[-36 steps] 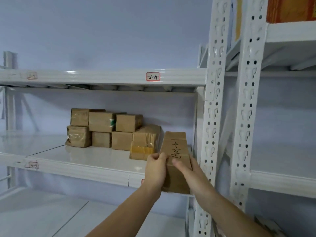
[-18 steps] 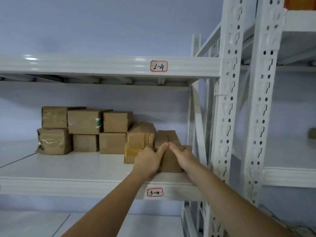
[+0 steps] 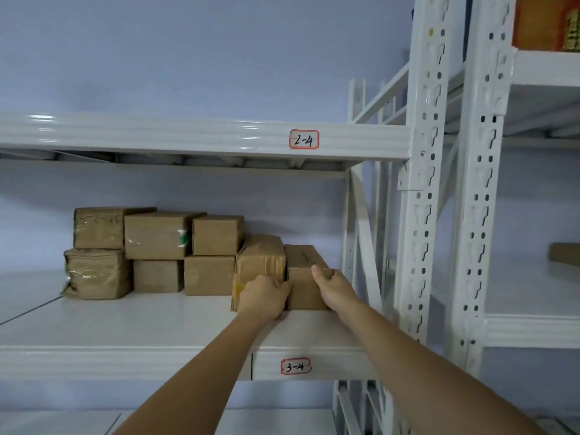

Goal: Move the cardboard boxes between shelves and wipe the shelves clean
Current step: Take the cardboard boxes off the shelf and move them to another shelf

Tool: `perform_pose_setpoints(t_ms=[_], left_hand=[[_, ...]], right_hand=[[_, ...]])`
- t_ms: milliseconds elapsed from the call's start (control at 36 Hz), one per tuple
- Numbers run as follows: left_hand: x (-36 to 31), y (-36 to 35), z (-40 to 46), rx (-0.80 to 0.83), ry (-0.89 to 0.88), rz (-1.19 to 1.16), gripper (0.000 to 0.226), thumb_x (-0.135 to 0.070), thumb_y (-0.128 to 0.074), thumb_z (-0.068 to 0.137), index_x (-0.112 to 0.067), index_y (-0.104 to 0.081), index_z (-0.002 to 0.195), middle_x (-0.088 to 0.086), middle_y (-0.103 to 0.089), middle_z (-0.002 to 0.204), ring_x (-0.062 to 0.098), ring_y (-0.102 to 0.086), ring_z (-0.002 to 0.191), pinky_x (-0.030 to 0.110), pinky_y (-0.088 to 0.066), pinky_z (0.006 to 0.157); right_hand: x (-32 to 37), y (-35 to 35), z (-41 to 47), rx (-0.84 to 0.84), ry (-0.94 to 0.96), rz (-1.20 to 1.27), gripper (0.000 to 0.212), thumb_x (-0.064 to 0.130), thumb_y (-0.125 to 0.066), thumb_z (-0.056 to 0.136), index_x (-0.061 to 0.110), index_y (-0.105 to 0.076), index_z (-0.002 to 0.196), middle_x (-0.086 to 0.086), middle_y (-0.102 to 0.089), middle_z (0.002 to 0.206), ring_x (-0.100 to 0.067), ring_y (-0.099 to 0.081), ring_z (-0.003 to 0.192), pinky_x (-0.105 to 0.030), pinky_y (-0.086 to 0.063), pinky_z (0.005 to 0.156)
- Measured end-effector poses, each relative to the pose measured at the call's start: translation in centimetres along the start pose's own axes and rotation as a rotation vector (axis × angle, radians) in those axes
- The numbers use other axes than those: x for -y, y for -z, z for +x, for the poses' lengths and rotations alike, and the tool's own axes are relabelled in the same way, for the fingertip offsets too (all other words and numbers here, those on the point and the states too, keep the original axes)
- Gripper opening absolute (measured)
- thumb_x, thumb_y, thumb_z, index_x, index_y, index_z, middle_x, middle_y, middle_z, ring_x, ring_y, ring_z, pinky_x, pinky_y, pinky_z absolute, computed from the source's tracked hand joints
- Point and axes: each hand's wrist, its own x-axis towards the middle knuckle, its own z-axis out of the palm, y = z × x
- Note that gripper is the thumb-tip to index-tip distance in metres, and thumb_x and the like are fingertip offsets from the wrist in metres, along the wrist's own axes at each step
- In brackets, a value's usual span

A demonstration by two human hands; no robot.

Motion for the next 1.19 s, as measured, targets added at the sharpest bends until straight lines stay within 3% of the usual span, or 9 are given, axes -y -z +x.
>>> perform_pose_setpoints(t_ms=[111, 250, 361, 444, 528, 639, 778, 889, 1194], left_hand=[[-0.4, 1.7, -0.6, 0.073, -0.093, 0.023, 0.046, -0.045, -0.056, 0.095, -0.008, -0.073, 0.072, 0.005, -0.071, 0.064, 0.023, -0.07, 0.067, 0.036, -0.059, 0.073], [-2.4, 3.8, -3.1, 0.129, -0.342, 0.234, 0.029, -0.043, -0.055, 0.096, -0.019, -0.071, 0.099, 0.0, -0.072, 0.088, 0.021, -0.067, 0.082, 0.03, -0.045, 0.061], [-4.0, 3.6, -5.4, 0.295, -0.539, 0.159, 0.027, -0.051, -0.057, 0.095, -0.03, -0.064, 0.112, -0.009, -0.07, 0.099, 0.015, -0.067, 0.09, 0.032, -0.055, 0.077], [-5.9, 2.6, -7.6, 0.335, -0.665, 0.189, 0.049, -0.055, -0.055, 0.098, -0.036, -0.05, 0.143, -0.011, -0.059, 0.137, 0.013, -0.057, 0.123, 0.025, -0.043, 0.097], [-8.5, 1.0, -9.7, 0.355, -0.747, 0.159, 0.059, -0.056, -0.055, 0.099, -0.037, -0.039, 0.152, -0.014, -0.044, 0.155, 0.008, -0.042, 0.138, 0.022, -0.031, 0.1], [-13.0, -2.1, -12.5, 0.406, -0.827, 0.061, 0.059, -0.05, -0.056, 0.099, -0.034, -0.039, 0.154, -0.014, -0.043, 0.156, 0.005, -0.04, 0.14, 0.017, -0.028, 0.102], [-17.9, -7.0, -15.2, 0.504, -0.89, 0.082, 0.06, -0.043, -0.054, 0.102, -0.032, -0.034, 0.156, -0.01, -0.037, 0.16, 0.012, -0.039, 0.143, 0.028, -0.032, 0.112], [-22.0, -11.4, -17.3, 0.519, -0.909, 0.134, 0.06, -0.05, -0.049, 0.103, -0.031, -0.033, 0.158, -0.009, -0.034, 0.163, 0.013, -0.033, 0.147, 0.03, -0.029, 0.118], [-33.3, -22.7, -23.1, 0.54, -0.908, 0.175, 0.061, -0.055, -0.045, 0.104, -0.027, -0.034, 0.157, -0.004, -0.037, 0.161, 0.019, -0.038, 0.144, 0.033, -0.032, 0.115]], right_hand=[[0.9, 1.6, -2.7, -0.065, 0.143, -0.191, 0.078, 0.055, -0.046, 0.103, 0.006, -0.022, 0.159, -0.014, -0.031, 0.164, -0.031, -0.034, 0.148, -0.038, -0.031, 0.116], [2.3, 5.0, -8.5, -0.081, 0.437, -0.404, 0.063, 0.043, -0.052, 0.104, 0.017, -0.031, 0.158, 0.0, -0.034, 0.162, -0.018, -0.033, 0.148, -0.03, -0.026, 0.118], [2.2, 8.9, -13.5, -0.097, 0.561, -0.598, 0.056, 0.047, -0.046, 0.105, 0.03, -0.034, 0.157, 0.014, -0.038, 0.157, -0.006, -0.039, 0.141, -0.029, -0.033, 0.116], [1.4, 12.3, -16.2, -0.033, 0.524, -0.711, 0.058, 0.055, -0.042, 0.104, 0.037, -0.03, 0.157, 0.023, -0.03, 0.158, 0.0, -0.035, 0.141, -0.029, -0.032, 0.117], [-0.4, 15.9, -17.9, 0.001, 0.467, -0.789, 0.057, 0.053, -0.043, 0.104, 0.035, -0.03, 0.157, 0.021, -0.031, 0.158, 0.0, -0.034, 0.142, -0.031, -0.032, 0.119], [-3.7, 20.7, -19.7, -0.016, 0.34, -0.869, 0.057, 0.048, -0.045, 0.104, 0.03, -0.033, 0.157, 0.014, -0.037, 0.157, -0.005, -0.039, 0.14, -0.033, -0.034, 0.118], [-7.3, 27.2, -22.7, -0.021, 0.235, -0.945, 0.058, 0.043, -0.047, 0.105, 0.025, -0.032, 0.159, 0.008, -0.034, 0.161, -0.009, -0.034, 0.145, -0.024, -0.025, 0.118], [-10.4, 33.1, -25.1, -0.026, 0.142, -0.966, 0.064, 0.054, -0.043, 0.104, 0.031, -0.024, 0.16, 0.009, -0.025, 0.166, -0.009, -0.026, 0.149, -0.034, -0.023, 0.124], [-18.8, 47.5, -29.2, -0.042, -0.002, -0.969, 0.066, 0.054, -0.043, 0.104, 0.023, -0.029, 0.16, 0.002, -0.032, 0.164, -0.015, -0.032, 0.147, -0.029, -0.023, 0.122]])
